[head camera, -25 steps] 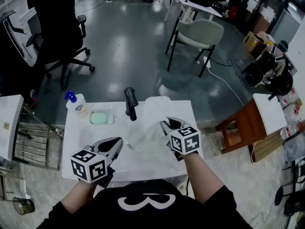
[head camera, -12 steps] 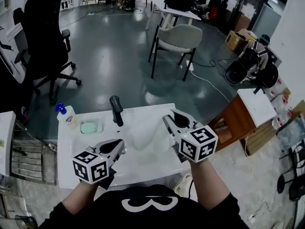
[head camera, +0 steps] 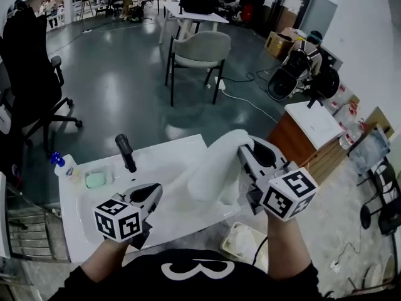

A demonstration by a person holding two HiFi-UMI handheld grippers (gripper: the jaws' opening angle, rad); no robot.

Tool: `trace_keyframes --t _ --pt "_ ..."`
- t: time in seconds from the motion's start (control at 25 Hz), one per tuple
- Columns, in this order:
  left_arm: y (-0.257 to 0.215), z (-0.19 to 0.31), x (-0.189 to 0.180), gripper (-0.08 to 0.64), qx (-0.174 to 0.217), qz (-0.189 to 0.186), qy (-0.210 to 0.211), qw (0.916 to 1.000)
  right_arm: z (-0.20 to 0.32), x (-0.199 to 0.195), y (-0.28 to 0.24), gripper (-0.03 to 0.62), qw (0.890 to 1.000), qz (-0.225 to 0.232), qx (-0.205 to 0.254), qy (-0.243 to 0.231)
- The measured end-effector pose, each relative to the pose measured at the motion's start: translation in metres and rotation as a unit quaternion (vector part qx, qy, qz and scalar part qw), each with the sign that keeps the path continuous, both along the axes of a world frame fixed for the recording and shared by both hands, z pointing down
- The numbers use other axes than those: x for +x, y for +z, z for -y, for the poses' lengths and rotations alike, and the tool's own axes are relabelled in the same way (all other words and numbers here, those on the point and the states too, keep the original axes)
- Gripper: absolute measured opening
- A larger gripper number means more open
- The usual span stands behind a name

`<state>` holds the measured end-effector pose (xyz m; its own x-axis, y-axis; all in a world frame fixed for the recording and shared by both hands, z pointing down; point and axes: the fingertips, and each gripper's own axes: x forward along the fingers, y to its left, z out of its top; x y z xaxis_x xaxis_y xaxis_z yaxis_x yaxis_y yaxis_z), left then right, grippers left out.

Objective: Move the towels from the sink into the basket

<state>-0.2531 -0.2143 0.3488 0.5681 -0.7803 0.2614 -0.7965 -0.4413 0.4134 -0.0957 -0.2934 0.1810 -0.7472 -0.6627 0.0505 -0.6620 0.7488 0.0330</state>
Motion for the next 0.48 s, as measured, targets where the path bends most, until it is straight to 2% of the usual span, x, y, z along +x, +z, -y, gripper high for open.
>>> trace_keyframes --t 0.12,0.48 --pt "-0.001 0.007 0.026 0.006 -0.001 0.0 0.027 0.9996 -0.003 0.043 -0.022 0.055 0.999 0.013 0.021 0.04" --pt "-0.006 0.019 0.11 0.006 0.001 0.005 0.096 0.9954 -0.015 0.167 -0.068 0.055 0.987 0.013 0.071 0.142"
